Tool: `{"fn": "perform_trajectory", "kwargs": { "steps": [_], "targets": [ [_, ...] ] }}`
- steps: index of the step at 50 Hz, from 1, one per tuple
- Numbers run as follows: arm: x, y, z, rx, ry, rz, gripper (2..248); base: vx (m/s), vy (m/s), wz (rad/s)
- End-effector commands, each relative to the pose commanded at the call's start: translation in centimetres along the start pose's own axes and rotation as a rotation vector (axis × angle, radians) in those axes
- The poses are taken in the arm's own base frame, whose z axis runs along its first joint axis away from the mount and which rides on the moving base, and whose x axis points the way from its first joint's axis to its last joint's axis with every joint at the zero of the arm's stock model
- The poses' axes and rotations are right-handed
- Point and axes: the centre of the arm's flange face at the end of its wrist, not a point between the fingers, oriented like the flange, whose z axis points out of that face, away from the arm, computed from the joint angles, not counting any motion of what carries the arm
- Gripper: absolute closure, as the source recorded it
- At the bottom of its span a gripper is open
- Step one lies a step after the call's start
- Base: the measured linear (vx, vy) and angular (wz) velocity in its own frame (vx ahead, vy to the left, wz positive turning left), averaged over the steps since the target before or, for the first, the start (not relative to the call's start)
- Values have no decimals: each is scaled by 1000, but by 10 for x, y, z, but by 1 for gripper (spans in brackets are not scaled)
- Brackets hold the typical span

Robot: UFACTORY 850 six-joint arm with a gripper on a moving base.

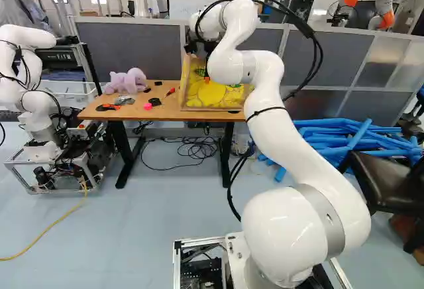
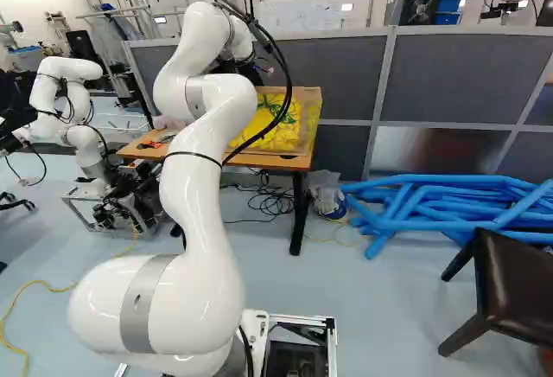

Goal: Pick up the bag on the ground and place it on the table

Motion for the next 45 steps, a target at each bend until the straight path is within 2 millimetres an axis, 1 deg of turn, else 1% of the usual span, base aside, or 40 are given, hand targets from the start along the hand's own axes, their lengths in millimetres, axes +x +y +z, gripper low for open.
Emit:
{"fn": "perform_trajectory", "kwargs": {
  "steps": [1, 2, 7, 12, 45],
  "targets": [
    [0, 0, 0, 0, 0, 0, 32, 0, 0, 0],
    [0, 0, 0, 0, 0, 0, 3, 0, 0, 0],
    [0, 0, -1, -1, 0, 0, 3, 0, 0, 0],
    [0, 0, -6, -6, 3, 0, 3, 0, 0, 0],
    [-4, -4, -56, -61, 30, 4, 3, 0, 0, 0]
  ]
}}
